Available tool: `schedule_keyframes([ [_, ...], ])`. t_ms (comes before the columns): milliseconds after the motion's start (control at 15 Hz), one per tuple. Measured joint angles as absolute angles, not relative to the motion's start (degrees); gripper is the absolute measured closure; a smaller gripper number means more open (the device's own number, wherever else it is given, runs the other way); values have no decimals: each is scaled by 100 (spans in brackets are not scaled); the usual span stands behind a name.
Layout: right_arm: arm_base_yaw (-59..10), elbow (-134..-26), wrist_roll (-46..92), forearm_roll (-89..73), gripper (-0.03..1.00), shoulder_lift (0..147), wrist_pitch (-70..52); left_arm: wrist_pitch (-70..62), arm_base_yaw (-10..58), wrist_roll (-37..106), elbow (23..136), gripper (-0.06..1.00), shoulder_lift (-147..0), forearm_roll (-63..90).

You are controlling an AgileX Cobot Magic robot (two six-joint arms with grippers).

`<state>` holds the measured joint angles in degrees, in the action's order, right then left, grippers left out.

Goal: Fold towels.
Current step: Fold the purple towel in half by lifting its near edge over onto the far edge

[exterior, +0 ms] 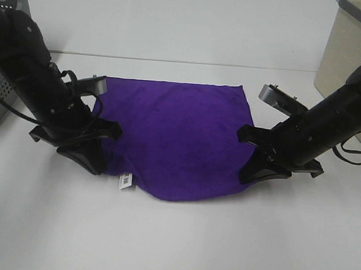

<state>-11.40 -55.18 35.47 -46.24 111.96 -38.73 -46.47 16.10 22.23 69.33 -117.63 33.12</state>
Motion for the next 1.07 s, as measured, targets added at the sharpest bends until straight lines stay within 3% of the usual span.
schedule_keyframes([
  [200,-1140,-5638,3547,-4704,96,11196,-3982,-4836,1610,2160,7403,94,-11551,3312],
  [600,-1140,-6910,3300,-4566,96,11196,-4131,-4927,1564,1914,8325,94,-11545,3151],
  [1067,-1140,-9190,2000,-2962,96,11688,-4269,-3879,1341,1845,8778,94,-11545,3002],
])
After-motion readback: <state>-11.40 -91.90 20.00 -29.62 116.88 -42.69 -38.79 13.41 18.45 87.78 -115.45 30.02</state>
